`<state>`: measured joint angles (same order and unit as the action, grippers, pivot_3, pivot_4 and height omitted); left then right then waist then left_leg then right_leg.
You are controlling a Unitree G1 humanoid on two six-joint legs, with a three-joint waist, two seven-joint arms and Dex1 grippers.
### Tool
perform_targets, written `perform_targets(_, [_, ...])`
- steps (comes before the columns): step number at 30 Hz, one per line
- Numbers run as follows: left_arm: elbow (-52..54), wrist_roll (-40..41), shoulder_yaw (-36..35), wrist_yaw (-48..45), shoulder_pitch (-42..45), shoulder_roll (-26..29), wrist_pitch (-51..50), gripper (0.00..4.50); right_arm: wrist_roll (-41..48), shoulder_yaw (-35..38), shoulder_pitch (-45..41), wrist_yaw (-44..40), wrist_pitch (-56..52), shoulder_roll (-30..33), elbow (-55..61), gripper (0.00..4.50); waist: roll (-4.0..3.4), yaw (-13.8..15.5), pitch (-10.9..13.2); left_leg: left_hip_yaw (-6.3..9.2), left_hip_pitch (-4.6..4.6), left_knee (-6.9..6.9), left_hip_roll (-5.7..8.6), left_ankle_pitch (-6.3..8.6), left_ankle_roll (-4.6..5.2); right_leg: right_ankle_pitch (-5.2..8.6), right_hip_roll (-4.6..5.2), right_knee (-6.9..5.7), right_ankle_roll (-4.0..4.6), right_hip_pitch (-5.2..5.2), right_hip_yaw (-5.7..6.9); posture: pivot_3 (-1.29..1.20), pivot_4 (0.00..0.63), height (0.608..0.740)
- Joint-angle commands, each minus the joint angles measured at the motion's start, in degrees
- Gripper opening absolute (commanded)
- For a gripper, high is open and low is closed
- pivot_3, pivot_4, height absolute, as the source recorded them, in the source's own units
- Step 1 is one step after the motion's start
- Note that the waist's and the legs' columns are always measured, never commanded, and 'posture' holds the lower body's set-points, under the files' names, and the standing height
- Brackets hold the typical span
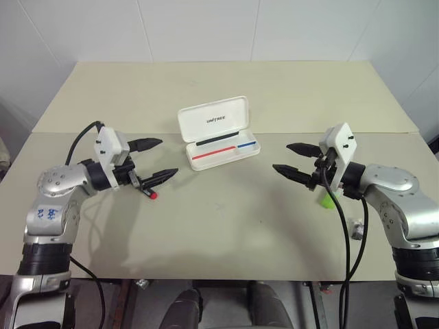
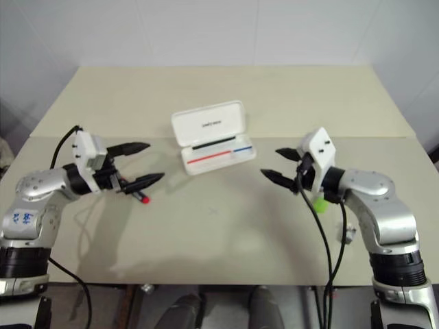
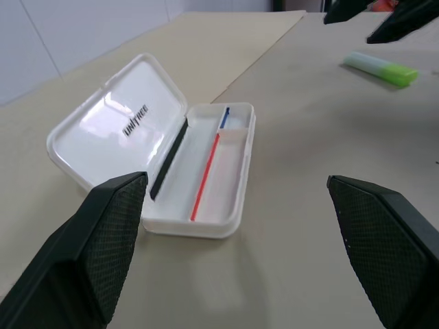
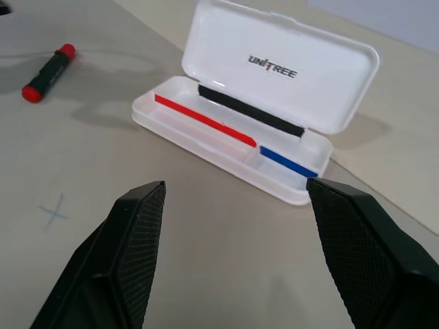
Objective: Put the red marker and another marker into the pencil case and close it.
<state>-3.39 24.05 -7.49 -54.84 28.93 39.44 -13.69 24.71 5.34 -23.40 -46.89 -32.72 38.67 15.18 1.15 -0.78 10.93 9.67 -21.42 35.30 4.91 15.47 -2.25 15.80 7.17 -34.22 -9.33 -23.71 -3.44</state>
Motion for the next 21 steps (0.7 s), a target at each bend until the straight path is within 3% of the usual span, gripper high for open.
perform_targets(1, [-3.73,-2.17,1.37,0.41,3.44,-0.52,0.66,4.50,1.67,1.17,0.96,2.30,-0.28,-1.73,4.03,3.48,0.00,0.01,0.00,0.00,0.00,0.00,0.00,0.00,0.00,0.00,0.00,0.00,0.00,0.00,0.00,0.00,0.150,0.740])
perform_targets(4, [-4.97,-2.16,4.57,-1.54,6.57,-1.37,-3.06,4.50,1.38,0.83,1.41,3.46,0.03,-2.58,4.97,3.48,0.00,0.10,0.00,0.00,0.00,0.00,-0.02,0.00,0.00,0.00,-0.03,-0.03,0.00,-0.02,0.00,0.00,0.150,0.740])
perform_targets(11, [-17.89,-6.93,11.43,-7.47,15.29,-5.41,0.35,4.50,1.94,3.40,5.02,7.18,-0.20,-3.42,8.69,3.48,0.01,0.80,0.00,0.00,-0.01,0.05,-0.02,-0.01,-0.02,0.00,-0.06,-0.08,-0.01,-0.02,0.00,0.00,0.150,0.740])
perform_targets(21, [-38.99,-13.88,14.94,-12.77,25.26,-11.66,12.27,4.50,2.74,4.53,10.04,11.28,-0.48,-4.51,13.51,3.48,0.03,0.52,0.02,-0.03,-0.08,0.30,0.01,0.01,0.01,-0.03,-0.07,-0.15,-0.06,0.00,-0.02,0.00,0.150,0.740])
